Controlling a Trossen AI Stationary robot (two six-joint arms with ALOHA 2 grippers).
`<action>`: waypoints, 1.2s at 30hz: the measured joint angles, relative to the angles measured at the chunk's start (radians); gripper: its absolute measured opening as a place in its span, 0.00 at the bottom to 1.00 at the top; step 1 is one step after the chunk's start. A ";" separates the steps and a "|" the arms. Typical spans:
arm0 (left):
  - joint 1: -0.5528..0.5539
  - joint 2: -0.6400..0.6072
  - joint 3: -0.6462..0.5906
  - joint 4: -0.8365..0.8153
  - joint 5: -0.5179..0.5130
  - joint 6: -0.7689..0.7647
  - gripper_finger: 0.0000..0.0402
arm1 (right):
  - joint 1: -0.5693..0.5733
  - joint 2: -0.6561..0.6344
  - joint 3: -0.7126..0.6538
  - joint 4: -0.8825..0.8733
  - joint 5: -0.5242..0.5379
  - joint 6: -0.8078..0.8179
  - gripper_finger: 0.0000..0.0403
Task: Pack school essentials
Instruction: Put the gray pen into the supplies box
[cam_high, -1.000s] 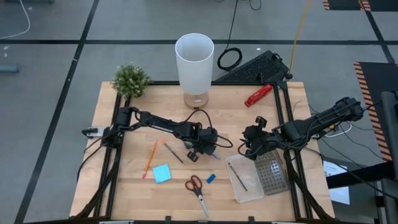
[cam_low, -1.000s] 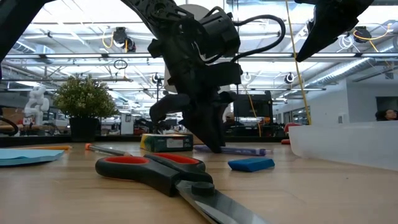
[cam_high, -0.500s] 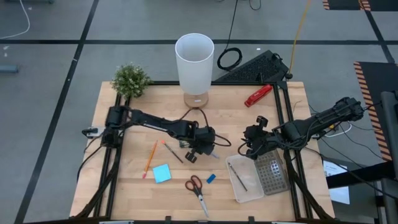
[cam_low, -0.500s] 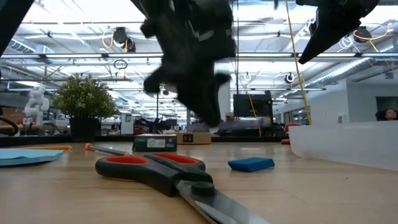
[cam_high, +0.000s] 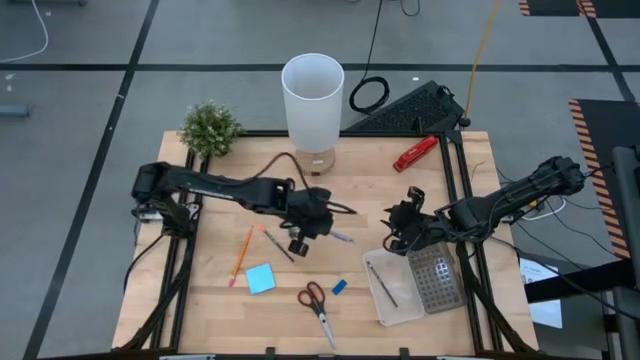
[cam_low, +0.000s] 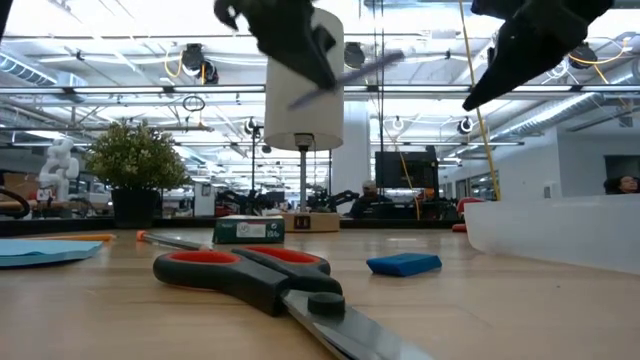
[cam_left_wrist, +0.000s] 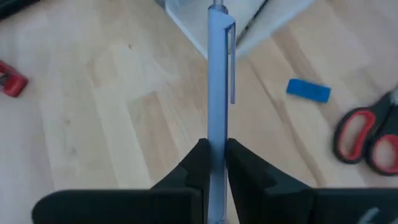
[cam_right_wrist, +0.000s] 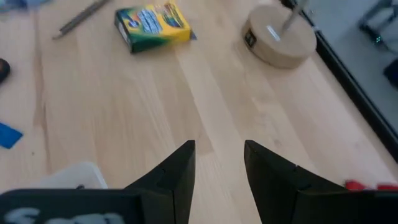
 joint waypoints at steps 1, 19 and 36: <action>0.000 -0.011 0.000 0.008 0.000 -0.010 0.11 | -0.001 0.000 -0.016 0.053 0.009 -0.030 0.32; -0.001 -0.029 -0.142 0.540 0.256 -0.041 0.12 | -0.004 0.000 -0.283 0.945 -0.223 -0.565 0.32; 0.002 -0.028 -0.368 0.986 0.308 -0.121 0.12 | -0.005 0.061 -0.384 1.412 -0.431 -0.694 0.43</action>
